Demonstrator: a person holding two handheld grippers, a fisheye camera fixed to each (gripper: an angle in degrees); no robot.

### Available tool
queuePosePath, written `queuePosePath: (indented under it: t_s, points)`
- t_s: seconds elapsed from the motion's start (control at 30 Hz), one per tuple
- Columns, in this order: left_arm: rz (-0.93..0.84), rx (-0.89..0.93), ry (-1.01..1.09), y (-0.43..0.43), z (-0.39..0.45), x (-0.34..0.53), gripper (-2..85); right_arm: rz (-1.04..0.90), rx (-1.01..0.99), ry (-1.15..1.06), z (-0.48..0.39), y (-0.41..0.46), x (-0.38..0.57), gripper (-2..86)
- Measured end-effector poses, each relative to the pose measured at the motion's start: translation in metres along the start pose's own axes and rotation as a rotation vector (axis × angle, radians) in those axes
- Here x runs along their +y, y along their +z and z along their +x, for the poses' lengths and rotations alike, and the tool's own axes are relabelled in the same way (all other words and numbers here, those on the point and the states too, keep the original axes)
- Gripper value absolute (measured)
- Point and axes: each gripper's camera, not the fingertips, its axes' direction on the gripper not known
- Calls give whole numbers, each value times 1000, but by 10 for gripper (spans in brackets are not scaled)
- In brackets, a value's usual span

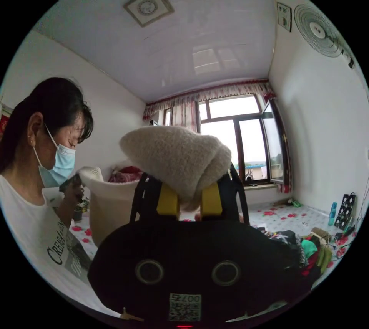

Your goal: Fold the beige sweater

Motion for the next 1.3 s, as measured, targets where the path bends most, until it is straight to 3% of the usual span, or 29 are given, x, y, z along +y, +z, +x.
queuePosePath:
  t_s: [0.13, 0.23, 0.3, 0.4, 0.43, 0.63, 0.77, 0.9, 1.03, 1.2, 1.3]
  points:
    - [-80, -142, 105, 49, 17, -10, 50, -85, 53, 22, 22, 24, 11, 101]
    - [-298, -179, 92, 149, -16, 24, 57, -192, 146, 51, 55, 69, 32, 96]
    - [-645, -163, -19, 261, -67, 86, 79, -322, 257, 64, 86, 116, 57, 96]
    - [-1064, -273, -195, 336, -120, 188, 152, -644, 397, 210, 158, 194, 136, 97]
    - [-1079, -290, -205, 335, -124, 202, 155, -779, 407, 290, 181, 213, 176, 97]
    - [-1118, -361, -228, 208, -112, 341, 142, -1054, 270, 385, 170, 201, 358, 99]
    - [-1397, -277, -540, 99, -83, 465, 138, -1248, 170, 429, 132, 181, 443, 101]
    - [-1454, -214, -717, 50, -56, 515, 141, -1447, 108, 397, 108, 180, 493, 108]
    - [-1477, -91, -543, 71, -47, 516, 137, -1551, 6, 500, 111, 194, 529, 113]
    - [-1667, -6, -291, 100, -43, 553, 105, -1620, 18, 475, 84, 213, 569, 97]
    - [-1661, 57, -395, 111, -64, 557, 56, -1680, 114, 359, 73, 224, 576, 63]
